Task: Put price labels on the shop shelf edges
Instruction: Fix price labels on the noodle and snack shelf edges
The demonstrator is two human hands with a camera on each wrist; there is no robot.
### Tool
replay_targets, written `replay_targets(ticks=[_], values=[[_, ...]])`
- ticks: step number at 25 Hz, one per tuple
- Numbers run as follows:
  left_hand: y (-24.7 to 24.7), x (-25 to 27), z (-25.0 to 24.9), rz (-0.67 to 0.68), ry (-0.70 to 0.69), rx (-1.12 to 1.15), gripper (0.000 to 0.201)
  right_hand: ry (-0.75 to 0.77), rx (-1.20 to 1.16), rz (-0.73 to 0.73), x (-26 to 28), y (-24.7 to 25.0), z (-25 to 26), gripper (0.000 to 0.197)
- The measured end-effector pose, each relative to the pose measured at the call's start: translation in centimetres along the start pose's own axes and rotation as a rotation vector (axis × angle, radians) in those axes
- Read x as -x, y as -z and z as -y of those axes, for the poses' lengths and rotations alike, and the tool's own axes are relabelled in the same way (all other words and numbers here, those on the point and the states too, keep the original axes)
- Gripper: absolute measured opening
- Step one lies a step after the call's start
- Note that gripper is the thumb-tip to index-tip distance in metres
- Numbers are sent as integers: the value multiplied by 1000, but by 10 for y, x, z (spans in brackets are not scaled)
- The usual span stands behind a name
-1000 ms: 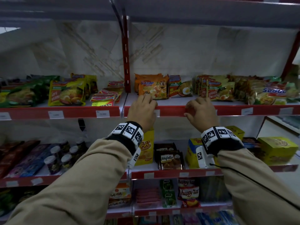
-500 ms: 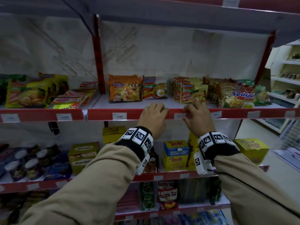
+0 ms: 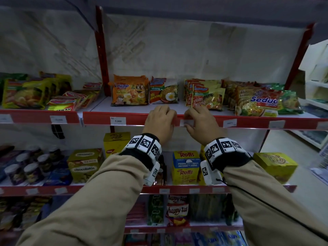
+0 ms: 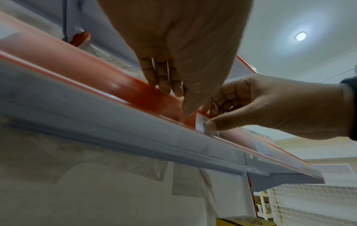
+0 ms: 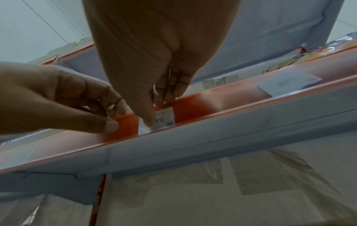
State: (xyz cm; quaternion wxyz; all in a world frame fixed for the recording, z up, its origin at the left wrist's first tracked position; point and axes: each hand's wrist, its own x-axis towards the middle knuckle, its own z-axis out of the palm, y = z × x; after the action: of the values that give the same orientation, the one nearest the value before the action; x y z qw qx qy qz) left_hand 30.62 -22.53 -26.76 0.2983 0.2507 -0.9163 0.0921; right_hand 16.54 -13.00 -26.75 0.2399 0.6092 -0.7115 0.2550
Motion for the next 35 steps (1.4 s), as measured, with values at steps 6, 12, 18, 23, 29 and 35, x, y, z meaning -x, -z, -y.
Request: replay_targets(ticks=[6,12,18,23,29,35], values=[[-2,5,-2,-74,1,44,19,2,37,69,-3,-2,-1,22],[0,5,2,-79,36,183,19,-175,-378,18,-19,6,-7,9],[-3,1,3,-129,137,385,36,-338,-919,-141,-18,3,7,22],[-7,-1,7,-138,127,342,21,-275,-777,-95,-15,-5,11,10],[1,0,20,-103,48,235,17,-186,-587,-145,-26,-2,3,8],[11,9,45,-85,110,236,27,-61,-483,-98,-32,-19,23,6]])
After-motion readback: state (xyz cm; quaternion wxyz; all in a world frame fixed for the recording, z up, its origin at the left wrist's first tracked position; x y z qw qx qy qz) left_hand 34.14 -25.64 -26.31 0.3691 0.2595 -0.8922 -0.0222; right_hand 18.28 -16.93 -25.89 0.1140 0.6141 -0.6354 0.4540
